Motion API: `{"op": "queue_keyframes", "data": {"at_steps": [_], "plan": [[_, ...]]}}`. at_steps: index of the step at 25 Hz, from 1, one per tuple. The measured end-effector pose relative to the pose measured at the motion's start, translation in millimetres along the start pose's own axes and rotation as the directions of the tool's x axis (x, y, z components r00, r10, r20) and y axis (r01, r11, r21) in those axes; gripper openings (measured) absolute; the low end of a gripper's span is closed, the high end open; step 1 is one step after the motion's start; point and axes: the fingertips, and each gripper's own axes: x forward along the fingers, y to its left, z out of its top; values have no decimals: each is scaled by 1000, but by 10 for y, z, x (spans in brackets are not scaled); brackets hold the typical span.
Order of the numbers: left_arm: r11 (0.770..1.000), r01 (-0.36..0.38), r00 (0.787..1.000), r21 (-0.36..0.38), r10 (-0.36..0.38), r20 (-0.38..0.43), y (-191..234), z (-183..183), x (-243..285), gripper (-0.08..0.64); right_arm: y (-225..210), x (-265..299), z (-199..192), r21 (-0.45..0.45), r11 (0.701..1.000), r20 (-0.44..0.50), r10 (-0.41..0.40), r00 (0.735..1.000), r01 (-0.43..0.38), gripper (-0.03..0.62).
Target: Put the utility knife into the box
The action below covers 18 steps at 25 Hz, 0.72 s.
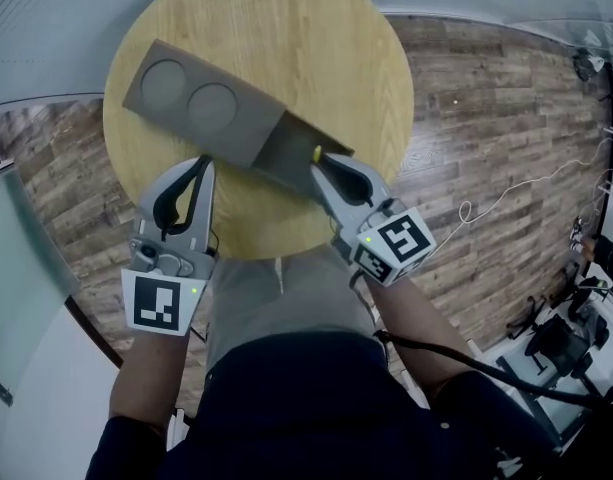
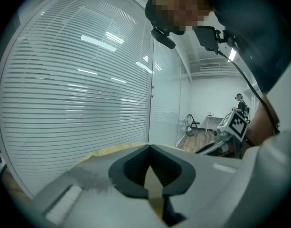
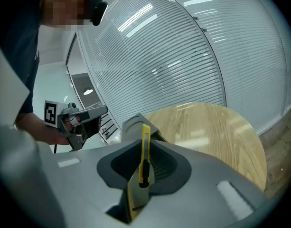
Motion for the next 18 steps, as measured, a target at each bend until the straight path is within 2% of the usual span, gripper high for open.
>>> {"op": "queue_keyframes", "data": {"at_steps": [4, 6, 10, 15, 18], "plan": [[1000, -19, 1000, -7, 19, -13, 59, -40, -69, 3, -1, 27, -43, -5, 1000, -18, -8, 1000, 8, 67], [1000, -25, 1000, -2, 25, -10, 89, -13, -75, 3, 17, 36, -46, -7, 1000, -30, 1, 1000, -1, 93], [999, -36, 999, 5, 36, 25, 124, 128, -68, 3, 75, 20, 16, -22, 1000, -34, 11, 999, -12, 115], [999, -31, 998, 11, 31, 55, 101, 395, -32, 3, 141, -57, 271, -55, 998, -20, 0, 1000, -1, 115], [999, -25, 997, 33, 22, 74, 104, 634, -64, 3, 298, -137, 489, -114, 994, -13, 2, 1000, -3, 115]]}}
